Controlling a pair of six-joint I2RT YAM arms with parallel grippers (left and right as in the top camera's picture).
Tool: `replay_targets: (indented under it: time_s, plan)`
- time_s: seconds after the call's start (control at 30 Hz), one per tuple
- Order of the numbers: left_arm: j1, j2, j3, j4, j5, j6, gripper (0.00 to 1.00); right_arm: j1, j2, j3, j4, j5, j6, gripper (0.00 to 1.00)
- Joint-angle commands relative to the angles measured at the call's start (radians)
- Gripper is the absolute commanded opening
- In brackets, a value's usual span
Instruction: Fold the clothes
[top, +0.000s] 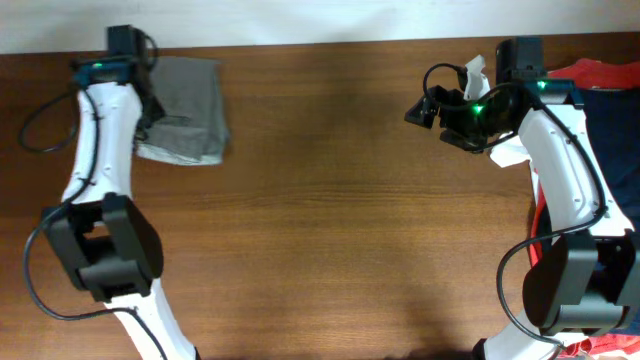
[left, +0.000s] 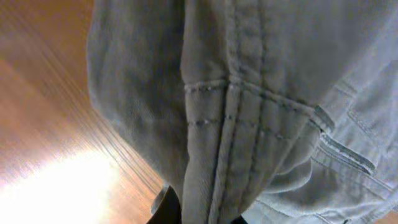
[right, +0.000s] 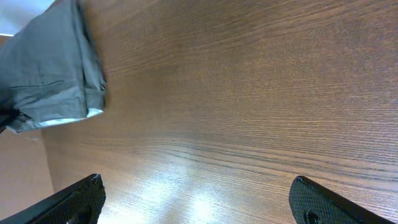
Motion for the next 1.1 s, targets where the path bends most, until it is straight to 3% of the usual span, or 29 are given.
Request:
replay_targets:
  time_s: [0.0, 0.13, 0.27, 0.3, 0.33, 0.37, 0.5, 0.53, 0.57, 0.6, 0.63, 0.77, 0.93, 1.07]
  plan:
    - [0.092, 0.080, 0.018, 0.075, -0.032, 0.151, 0.01, -0.001, 0.007, 0.002, 0.001, 0.005, -0.003, 0.98]
    - [0.161, 0.182, 0.018, 0.213, -0.022, 0.516, 0.06, -0.001, 0.007, 0.002, 0.001, 0.005, -0.003, 0.98]
    - [0.211, 0.229, 0.018, 0.270, -0.027, 0.549, 0.09, -0.001, 0.007, 0.002, 0.001, 0.005, -0.003, 0.98]
    - [0.225, 0.229, 0.018, 0.276, -0.035, 0.549, 0.17, -0.001, 0.007, 0.002, 0.001, 0.004, -0.003, 0.98]
    - [0.236, 0.229, 0.018, 0.274, -0.035, 0.549, 0.48, -0.001, 0.007, 0.002, 0.001, 0.005, -0.003, 0.98]
    - [0.242, 0.222, 0.021, 0.268, -0.034, 0.548, 0.99, -0.001, 0.007, 0.002, 0.001, 0.005, -0.003, 0.98]
    - [0.226, 0.088, 0.104, 0.230, -0.055, 0.425, 0.99, -0.001, 0.007, 0.002, 0.001, 0.005, -0.003, 0.98]
    - [0.222, 0.022, 0.110, 0.222, -0.002, 0.410, 0.98, -0.001, 0.007, 0.002, 0.001, 0.005, -0.003, 0.98]
    - [0.221, -0.011, 0.110, 0.221, 0.079, 0.410, 0.79, -0.001, 0.007, 0.002, 0.001, 0.005, -0.003, 0.98]
    - [0.222, -0.053, 0.109, 0.209, 0.299, 0.392, 0.01, -0.001, 0.007, 0.002, 0.001, 0.005, -0.003, 0.99]
    - [0.222, -0.056, 0.109, 0.199, 0.457, 0.330, 0.01, -0.001, 0.007, 0.002, 0.001, 0.005, -0.003, 0.98]
    - [0.186, 0.050, 0.057, 0.195, 0.803, 0.270, 0.01, -0.001, 0.007, 0.002, 0.001, 0.005, -0.003, 0.98]
    - [0.142, 0.269, 0.046, 0.169, 1.014, 0.270, 0.01, -0.001, 0.007, 0.002, 0.001, 0.005, -0.003, 0.98]
    - [0.138, 0.372, 0.023, 0.120, 0.996, 0.289, 0.01, -0.001, 0.007, 0.002, 0.001, 0.005, -0.003, 0.98]
